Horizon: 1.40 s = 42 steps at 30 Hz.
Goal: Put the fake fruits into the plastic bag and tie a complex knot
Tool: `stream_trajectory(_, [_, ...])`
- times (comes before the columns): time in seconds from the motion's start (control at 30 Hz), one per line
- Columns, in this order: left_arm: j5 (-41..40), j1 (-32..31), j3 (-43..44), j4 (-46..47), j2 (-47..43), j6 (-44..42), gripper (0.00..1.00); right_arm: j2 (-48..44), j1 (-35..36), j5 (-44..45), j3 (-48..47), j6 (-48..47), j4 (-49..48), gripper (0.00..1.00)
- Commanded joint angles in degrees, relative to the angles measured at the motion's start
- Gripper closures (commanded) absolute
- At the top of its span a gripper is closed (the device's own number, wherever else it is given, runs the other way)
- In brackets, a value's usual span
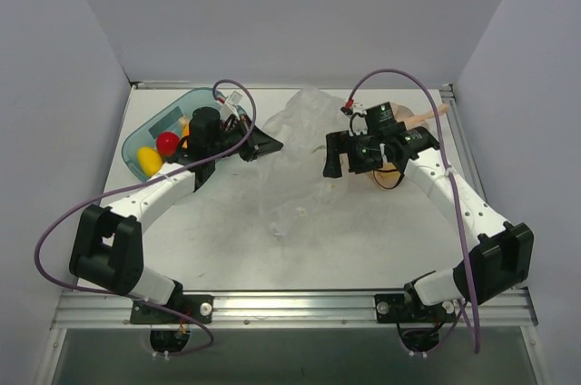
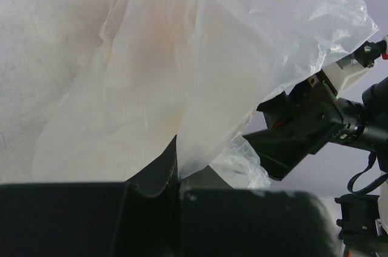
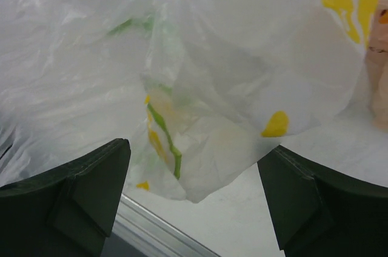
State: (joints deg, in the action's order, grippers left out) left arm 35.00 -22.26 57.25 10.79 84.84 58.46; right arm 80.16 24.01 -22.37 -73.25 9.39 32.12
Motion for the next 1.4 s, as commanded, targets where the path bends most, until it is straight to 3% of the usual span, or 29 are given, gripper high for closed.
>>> stream_trajectory(0.0, [0.59,0.64,-0.91,4.33,-0.37,1.66,1.0,1.31,-0.37,9.45,-0.4,-0.07,-4.25,0.17])
stream_trajectory(0.03, [0.68,0.73,-1.35,4.33,-0.29,1.66,1.0,1.31,-0.37,9.62,-0.22,-0.07,-4.69,0.21])
stream_trajectory(0.13, [1.21,1.17,-2.15,4.51,-0.37,1.4,1.0,0.79,-0.37,8.93,-0.13,-0.86,-6.1,0.54])
stream_trajectory(0.17, [1.29,1.25,-2.23,4.42,-0.29,1.05,1.0,0.53,-0.45,8.49,-0.22,-1.3,-6.1,0.86])
stream_trajectory(0.2, [1.64,1.6,-1.97,4.16,-0.37,0.18,0.98,-0.35,-0.54,7.96,-0.4,-2.08,-6.02,1.0])
stream_trajectory(0.23, [1.3,1.87,-1.8,3.46,-0.64,-0.7,0.81,-0.88,-0.63,5.0,-0.57,-2.53,-5.93,1.0])
stream_trajectory(0.3, [0.07,2.74,-0.48,-1.78,-1.16,-5.86,0.65,-3.76,-0.63,2.69,-0.14,-4.1,-5.67,1.0])
stream_trajectory(0.33, [-1.15,3.01,1.44,-4.17,-2.04,-8.33,0.41,-4.83,-0.37,1.9,0.39,-4.72,-5.75,1.0])
stream_trajectory(0.47, [-6.25,3.54,6.81,-17.27,-5.9,-24.85,0.07,-8.35,0.16,2.76,2.76,-8.5,-4.09,1.0])
stream_trajectory(0.6, [-7.24,4.24,6.47,-22.12,-12.4,-39.51,0.06,-8.53,0.42,2.95,3.64,-10.62,-2.94,1.0])
stream_trajectory(0.8, [6.64,0.56,0.93,-28.59,-25.41,-62.79,0.15,-7.39,1.39,2.42,5.14,-9.39,-3.55,1.0])
stream_trajectory(0.97, [5.25,-3.66,-1.88,-33.99,-28.32,-72.59,0.18,-5.37,2.09,2.68,4.26,-6.67,-3.73,1.0])
stream_trajectory(1.07, [-0.09,-10.24,-4.08,-34.87,-27.71,-76.9,0.25,-4.05,2.18,0.85,3.65,-4.82,-3.82,1.0])
stream_trajectory(1.2, [-8.71,-15.0,-7.06,-28.32,-26.92,-80.42,0.27,-2.29,2.27,-2.94,3.29,-3.77,-3.82,1.0])
stream_trajectory(1.37, [-9.17,-18.42,-12.33,-18.71,-29.03,-92.53,0.21,-0.89,2.27,-5.57,2.59,-2.8,-3.38,1.0])
